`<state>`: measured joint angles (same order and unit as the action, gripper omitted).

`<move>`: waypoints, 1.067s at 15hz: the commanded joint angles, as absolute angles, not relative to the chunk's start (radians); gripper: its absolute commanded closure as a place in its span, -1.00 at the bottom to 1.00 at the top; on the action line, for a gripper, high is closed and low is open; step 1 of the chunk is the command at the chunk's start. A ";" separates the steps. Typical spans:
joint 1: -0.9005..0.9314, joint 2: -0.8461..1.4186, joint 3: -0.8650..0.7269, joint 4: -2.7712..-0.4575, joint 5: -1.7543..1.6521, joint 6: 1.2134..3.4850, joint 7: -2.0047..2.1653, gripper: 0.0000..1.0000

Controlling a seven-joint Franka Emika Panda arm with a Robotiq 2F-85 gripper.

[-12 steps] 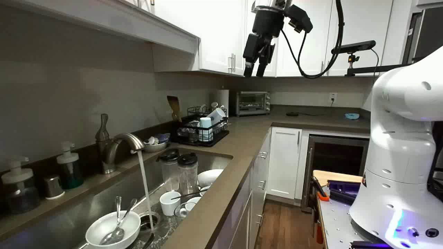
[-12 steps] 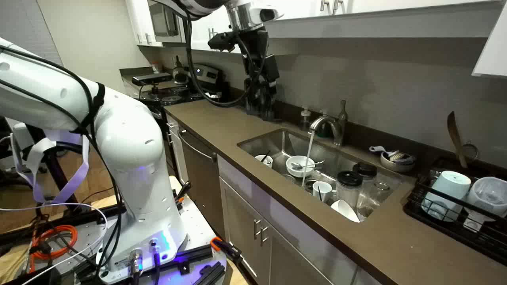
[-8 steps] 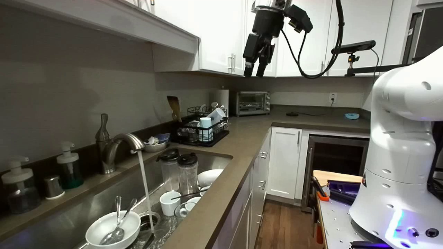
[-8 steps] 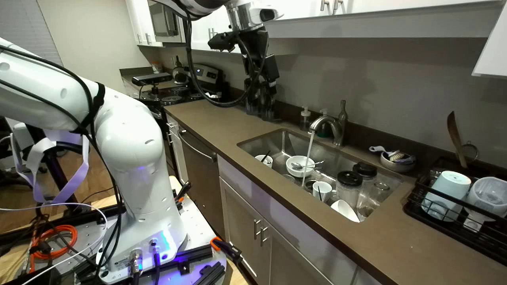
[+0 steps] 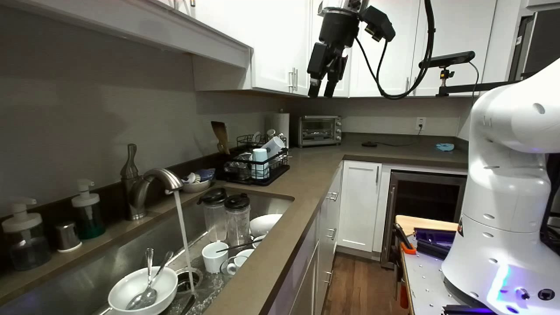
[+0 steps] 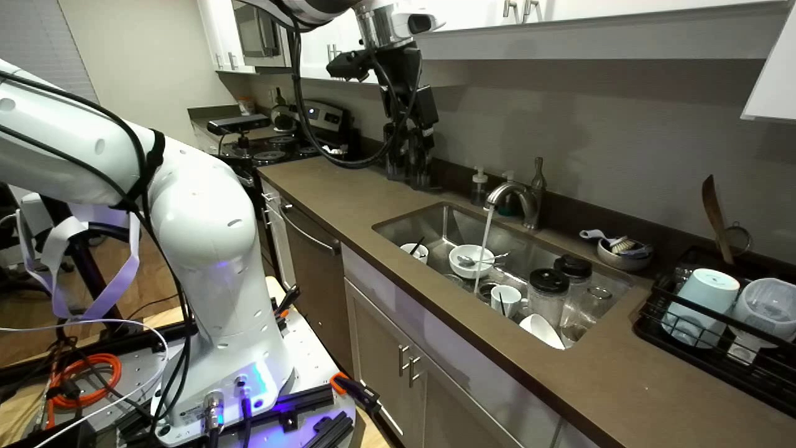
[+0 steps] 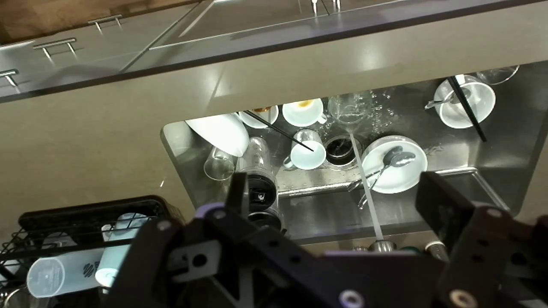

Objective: Close the tap

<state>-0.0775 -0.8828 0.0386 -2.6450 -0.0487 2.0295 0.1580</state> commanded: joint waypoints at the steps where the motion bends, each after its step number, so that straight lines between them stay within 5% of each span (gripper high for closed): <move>1: -0.077 -0.882 0.038 -2.643 -0.049 2.028 0.158 -1.00; 16: -0.066 -0.705 -0.027 -2.612 -0.042 2.235 0.078 -1.00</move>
